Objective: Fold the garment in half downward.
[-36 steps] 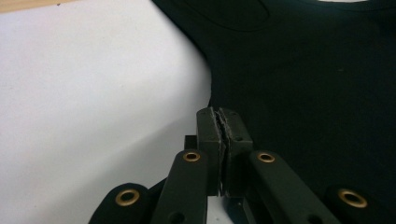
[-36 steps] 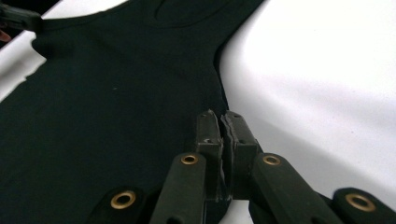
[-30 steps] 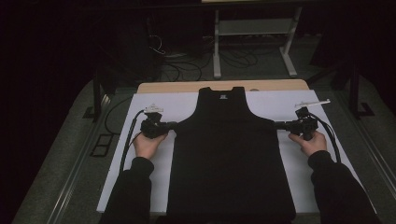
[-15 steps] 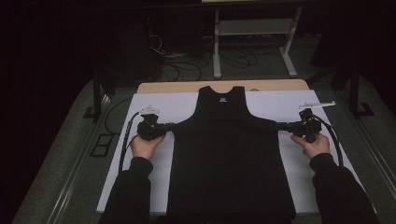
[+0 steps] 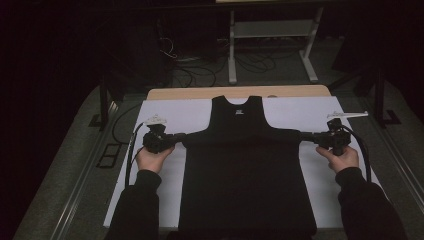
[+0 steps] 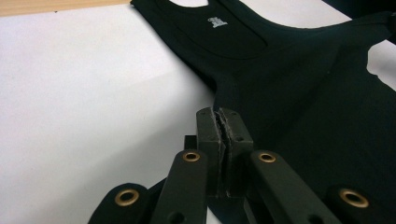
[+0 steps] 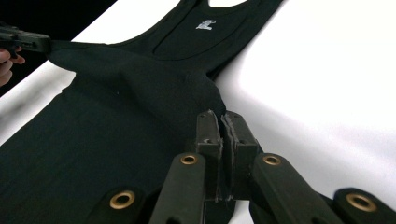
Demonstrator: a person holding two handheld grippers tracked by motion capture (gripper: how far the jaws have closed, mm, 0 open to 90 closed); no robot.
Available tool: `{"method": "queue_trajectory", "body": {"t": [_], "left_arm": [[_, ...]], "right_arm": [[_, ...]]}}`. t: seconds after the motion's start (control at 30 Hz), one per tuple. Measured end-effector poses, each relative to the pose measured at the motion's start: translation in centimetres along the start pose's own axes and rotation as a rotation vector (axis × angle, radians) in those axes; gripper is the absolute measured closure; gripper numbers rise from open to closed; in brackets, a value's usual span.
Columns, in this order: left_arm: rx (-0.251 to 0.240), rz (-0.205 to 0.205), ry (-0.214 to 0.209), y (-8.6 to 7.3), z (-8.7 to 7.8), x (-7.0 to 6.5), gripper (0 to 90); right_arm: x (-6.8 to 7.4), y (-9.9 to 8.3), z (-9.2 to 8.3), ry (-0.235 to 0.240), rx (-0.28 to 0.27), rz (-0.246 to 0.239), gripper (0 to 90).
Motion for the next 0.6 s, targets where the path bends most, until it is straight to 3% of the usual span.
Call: {"method": "queue_trajectory", "body": {"t": [0.6], "left_arm": [[0.004,-0.012,-0.019,-0.8,-1.4,-1.5,86.7]], "right_arm": [[0.9,-1.5,-1.2,0.004,0.007,0.000,84.6]]}}
Point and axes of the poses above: each handheld gripper's, and its own axes: z roughly forward along the jaws, y roughly out of its top, x roughly to its left, the point moved 4 cm from there along z, roughly forward along the jaws, and after that the axes turned 14 degrees about z, right-handed, at the moved point
